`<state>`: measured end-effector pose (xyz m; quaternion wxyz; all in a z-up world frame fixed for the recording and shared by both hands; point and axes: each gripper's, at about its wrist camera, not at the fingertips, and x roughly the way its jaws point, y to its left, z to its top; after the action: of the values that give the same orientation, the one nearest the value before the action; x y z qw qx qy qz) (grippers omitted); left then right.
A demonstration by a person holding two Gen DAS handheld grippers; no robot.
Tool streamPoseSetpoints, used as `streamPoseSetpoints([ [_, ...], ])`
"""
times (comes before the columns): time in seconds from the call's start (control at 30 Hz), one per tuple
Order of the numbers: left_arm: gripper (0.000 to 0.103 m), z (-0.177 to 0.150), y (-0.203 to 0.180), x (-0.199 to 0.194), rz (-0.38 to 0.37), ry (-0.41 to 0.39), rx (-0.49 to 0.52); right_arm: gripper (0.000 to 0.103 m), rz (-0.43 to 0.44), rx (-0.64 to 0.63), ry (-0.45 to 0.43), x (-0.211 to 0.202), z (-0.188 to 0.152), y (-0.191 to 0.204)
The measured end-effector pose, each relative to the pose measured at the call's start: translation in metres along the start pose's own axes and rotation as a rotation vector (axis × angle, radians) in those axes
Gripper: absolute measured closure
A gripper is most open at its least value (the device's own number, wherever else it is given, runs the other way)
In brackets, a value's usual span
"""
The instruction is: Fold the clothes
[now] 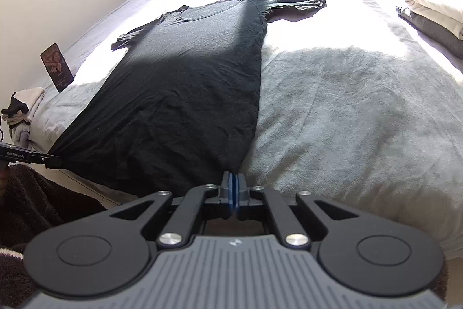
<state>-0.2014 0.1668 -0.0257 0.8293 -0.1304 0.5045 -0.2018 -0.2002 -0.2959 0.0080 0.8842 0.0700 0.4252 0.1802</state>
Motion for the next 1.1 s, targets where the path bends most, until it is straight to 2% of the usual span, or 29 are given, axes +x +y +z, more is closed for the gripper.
streamPoseSetpoints([
  [0.1,0.101,0.0,0.0,0.0,0.016,0.025,0.016,0.101,-0.001,-0.012,0.022,-0.002,0.001,0.0],
  [0.17,0.101,-0.001,-0.001,0.012,0.057,0.059,0.032,0.101,-0.013,-0.024,0.06,0.009,-0.001,0.002],
  [0.33,0.1,0.001,0.008,0.04,0.125,0.097,-0.003,0.101,-0.081,-0.054,0.133,0.04,-0.01,0.005],
  [0.53,0.097,0.006,0.013,0.042,0.105,0.097,-0.028,0.101,-0.089,-0.084,0.092,0.036,0.003,0.009],
  [0.57,0.09,0.008,0.013,0.04,0.092,0.101,-0.026,0.096,-0.09,-0.089,0.085,0.036,0.005,0.01],
  [0.6,0.072,0.01,0.014,0.036,0.071,0.108,-0.027,0.09,-0.091,-0.094,0.078,0.035,0.007,0.011],
  [0.67,0.048,0.014,0.013,0.026,0.052,0.109,-0.009,0.088,-0.094,-0.104,0.064,0.034,0.012,0.013],
  [0.7,0.046,0.016,0.011,0.021,0.051,0.102,0.005,0.087,-0.095,-0.109,0.057,0.033,0.014,0.013],
  [0.73,0.046,0.019,0.01,0.014,0.054,0.087,0.018,0.08,-0.096,-0.114,0.05,0.032,0.016,0.014],
  [0.77,0.043,0.022,0.008,0.008,0.057,0.071,0.032,0.062,-0.097,-0.119,0.043,0.032,0.018,0.015],
  [0.83,0.041,0.03,0.005,-0.002,0.063,0.024,0.049,0.049,-0.1,-0.129,0.03,0.03,0.023,0.016],
  [0.9,0.035,0.041,0.001,-0.009,0.073,-0.036,0.064,0.049,-0.1,-0.149,0.006,0.036,0.03,0.022],
  [1.0,0.024,0.053,-0.013,-0.008,0.104,-0.176,0.105,0.049,-0.09,-0.178,-0.054,0.055,0.043,0.035],
  [1.1,0.016,0.067,-0.028,0.008,0.079,-0.314,0.118,0.047,-0.086,-0.203,-0.116,0.085,0.057,0.054],
])
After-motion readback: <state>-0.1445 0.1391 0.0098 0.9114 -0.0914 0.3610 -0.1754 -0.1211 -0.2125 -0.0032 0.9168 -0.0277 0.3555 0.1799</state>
